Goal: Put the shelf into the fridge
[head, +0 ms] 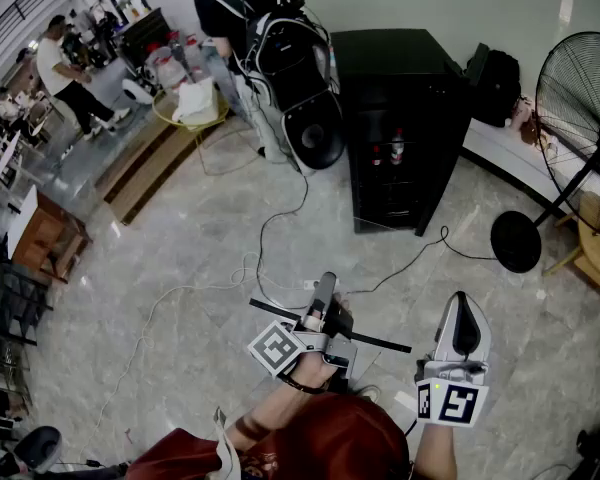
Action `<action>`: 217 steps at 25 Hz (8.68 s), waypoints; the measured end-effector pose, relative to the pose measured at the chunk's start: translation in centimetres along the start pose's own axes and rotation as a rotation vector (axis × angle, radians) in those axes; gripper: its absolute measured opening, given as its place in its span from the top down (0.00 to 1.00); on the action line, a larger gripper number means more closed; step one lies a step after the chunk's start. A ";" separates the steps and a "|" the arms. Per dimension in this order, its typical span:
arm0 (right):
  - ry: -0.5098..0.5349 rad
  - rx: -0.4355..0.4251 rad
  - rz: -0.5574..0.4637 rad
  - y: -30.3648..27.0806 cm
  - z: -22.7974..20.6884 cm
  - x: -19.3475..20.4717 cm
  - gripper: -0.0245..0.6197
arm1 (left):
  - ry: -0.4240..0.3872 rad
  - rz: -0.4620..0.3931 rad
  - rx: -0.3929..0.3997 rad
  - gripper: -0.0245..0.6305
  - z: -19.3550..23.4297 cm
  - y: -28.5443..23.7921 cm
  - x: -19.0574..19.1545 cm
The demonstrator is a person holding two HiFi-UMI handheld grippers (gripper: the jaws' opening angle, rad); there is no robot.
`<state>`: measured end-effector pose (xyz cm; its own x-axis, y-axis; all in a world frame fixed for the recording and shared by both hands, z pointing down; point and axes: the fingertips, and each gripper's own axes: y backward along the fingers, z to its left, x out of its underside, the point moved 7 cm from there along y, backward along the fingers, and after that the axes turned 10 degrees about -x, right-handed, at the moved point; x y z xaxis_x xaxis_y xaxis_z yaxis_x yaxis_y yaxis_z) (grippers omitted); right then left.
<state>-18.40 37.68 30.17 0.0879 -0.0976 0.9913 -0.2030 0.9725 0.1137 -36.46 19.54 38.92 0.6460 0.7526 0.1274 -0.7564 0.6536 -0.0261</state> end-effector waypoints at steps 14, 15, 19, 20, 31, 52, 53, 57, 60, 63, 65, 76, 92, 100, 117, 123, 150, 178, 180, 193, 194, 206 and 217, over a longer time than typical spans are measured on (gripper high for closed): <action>-0.005 -0.007 0.021 -0.8 1.3 0.2 0.96 | 0.030 0.005 0.007 0.94 0.0 0.0 -1.5; -0.006 -0.009 0.027 -1.0 1.5 0.3 0.96 | 0.028 0.006 0.009 0.94 0.0 -0.1 -1.8; -0.012 -0.007 0.034 -2.4 2.5 0.5 0.96 | 0.037 0.001 0.006 0.94 0.3 -0.4 -3.5; -0.013 -0.006 0.037 -2.7 2.7 0.6 0.96 | 0.043 -0.002 0.004 0.94 0.5 -0.5 -3.9; 0.043 0.014 0.070 -7.4 6.2 1.1 0.96 | 0.045 0.036 0.021 0.94 2.3 -3.1 -8.7; 0.018 0.126 0.089 -10.9 -1.4 4.0 0.96 | 0.069 0.098 -0.023 0.94 3.5 -12.5 -5.2; 0.015 0.125 0.090 -11.2 -2.5 4.3 0.96 | 0.060 0.099 -0.028 0.94 3.5 -13.3 -4.5; 0.000 0.122 0.087 -12.2 -6.6 4.9 0.96 | 0.050 0.106 -0.032 0.94 3.2 -16.6 -1.8; -0.013 0.146 0.068 -12.9 -9.3 4.5 0.96 | 0.057 0.115 -0.034 0.94 2.3 -18.7 -0.2; -0.036 0.166 0.052 -13.3 -12.7 4.6 0.96 | 0.076 0.108 -0.038 0.94 1.5 -21.0 1.7; -0.050 0.170 0.051 -13.6 -15.1 4.9 0.96 | 0.062 0.101 -0.043 0.94 1.1 -22.7 3.0; -0.091 0.126 0.044 -14.9 -26.7 6.4 0.96 | 0.041 0.035 -0.063 0.94 -0.4 -29.7 10.4; -0.100 -0.045 0.057 -19.7 -31.0 8.6 0.96 | 0.080 -0.150 -0.084 0.94 1.1 -33.0 11.6; -0.064 -0.140 0.091 -24.9 -31.2 9.5 0.96 | 0.126 -0.212 -0.112 0.94 3.9 -36.2 10.6; -0.063 -0.291 0.154 -36.2 -31.4 12.7 0.96 | 0.181 -0.309 -0.109 0.94 8.2 -44.6 7.8; -0.060 -0.367 0.179 -39.8 -30.4 13.7 0.96 | 0.206 -0.322 -0.106 0.94 9.7 -47.1 6.7; -0.026 -0.517 0.181 -46.3 -28.9 14.9 0.96 | 0.202 -0.325 -0.082 0.94 13.0 -54.9 3.5; -0.007 -0.540 0.170 -47.1 -28.1 16.0 0.96 | 0.162 -0.349 -0.041 0.93 14.9 -62.4 0.5; -0.008 -0.548 0.168 -47.1 -28.1 16.0 0.96 | 0.164 -0.357 -0.047 0.93 14.8 -62.8 0.4; 0.008 -0.613 0.162 -48.0 -27.7 15.8 0.96 | 0.167 -0.368 -0.083 0.93 14.4 -65.4 -0.9; 0.008 -0.615 0.161 -48.1 -27.6 15.8 0.96 | 0.165 -0.368 -0.086 0.93 14.4 -65.5 -1.0; 0.010 -0.604 0.156 -47.5 -27.4 15.6 0.96 | 0.138 -0.390 -0.095 0.73 14.2 -65.9 -1.4; 0.009 -0.604 0.151 -47.2 -27.5 15.8 0.96 | 0.055 -0.367 -0.107 0.55 14.6 -64.1 -0.4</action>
<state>19.42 -3.96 38.67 0.1097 0.0495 0.9927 0.3736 0.9235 -0.0873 10.28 -23.76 55.01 0.8788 0.4679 0.0937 -0.4604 0.8830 -0.0920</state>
